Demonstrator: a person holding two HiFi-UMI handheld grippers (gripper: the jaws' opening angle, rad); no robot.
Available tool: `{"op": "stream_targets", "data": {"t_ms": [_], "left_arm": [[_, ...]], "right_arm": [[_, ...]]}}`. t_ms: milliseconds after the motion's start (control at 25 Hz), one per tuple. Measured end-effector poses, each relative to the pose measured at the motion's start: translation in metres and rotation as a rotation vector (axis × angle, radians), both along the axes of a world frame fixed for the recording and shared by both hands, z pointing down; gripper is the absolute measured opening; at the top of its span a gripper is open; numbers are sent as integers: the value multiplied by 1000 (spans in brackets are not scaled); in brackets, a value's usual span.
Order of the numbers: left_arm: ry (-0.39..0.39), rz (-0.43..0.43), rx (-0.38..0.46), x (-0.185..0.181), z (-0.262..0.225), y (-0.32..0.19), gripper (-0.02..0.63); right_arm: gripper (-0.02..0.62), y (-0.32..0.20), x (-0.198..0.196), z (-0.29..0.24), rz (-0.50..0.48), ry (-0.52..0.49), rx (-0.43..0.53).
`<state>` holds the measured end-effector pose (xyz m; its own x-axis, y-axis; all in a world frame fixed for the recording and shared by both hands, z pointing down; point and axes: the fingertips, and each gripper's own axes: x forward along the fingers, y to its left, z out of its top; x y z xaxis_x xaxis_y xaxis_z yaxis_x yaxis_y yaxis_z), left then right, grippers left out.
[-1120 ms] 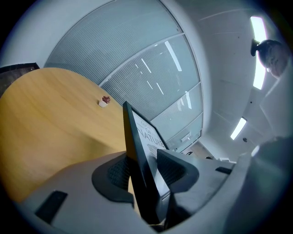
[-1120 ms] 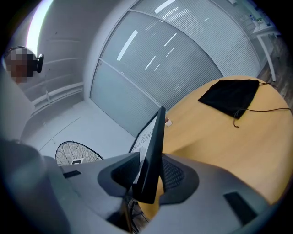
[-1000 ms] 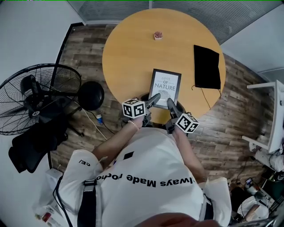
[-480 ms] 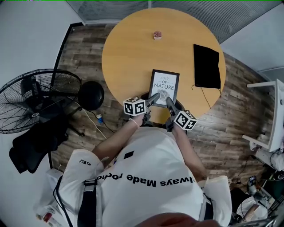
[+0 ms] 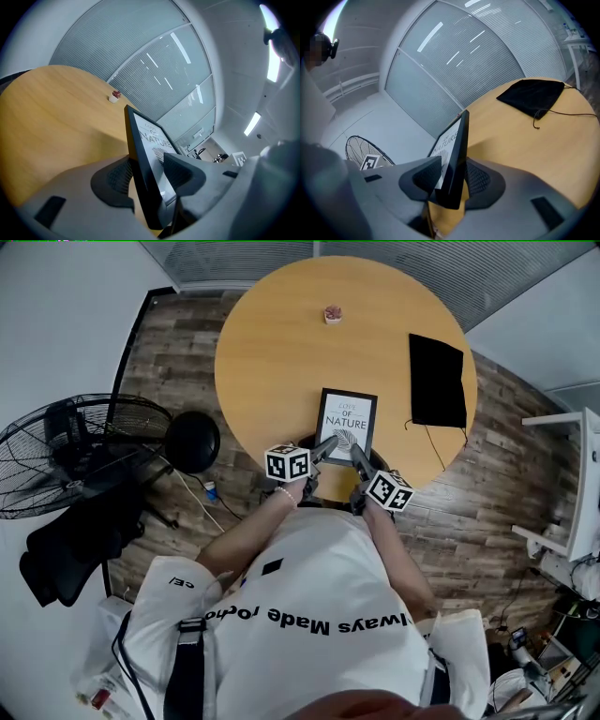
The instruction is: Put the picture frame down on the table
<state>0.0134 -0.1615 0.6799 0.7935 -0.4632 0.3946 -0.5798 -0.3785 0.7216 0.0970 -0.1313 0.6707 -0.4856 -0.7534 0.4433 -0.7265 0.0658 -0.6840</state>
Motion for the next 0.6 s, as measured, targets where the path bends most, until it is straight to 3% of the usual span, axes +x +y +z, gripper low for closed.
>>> {"op": "stream_targets", "data": {"t_ms": [600], "left_arm": [[-65, 21, -36, 3, 27, -2, 206]], "right_arm": [[153, -2, 6, 25, 11, 16, -54]]}}
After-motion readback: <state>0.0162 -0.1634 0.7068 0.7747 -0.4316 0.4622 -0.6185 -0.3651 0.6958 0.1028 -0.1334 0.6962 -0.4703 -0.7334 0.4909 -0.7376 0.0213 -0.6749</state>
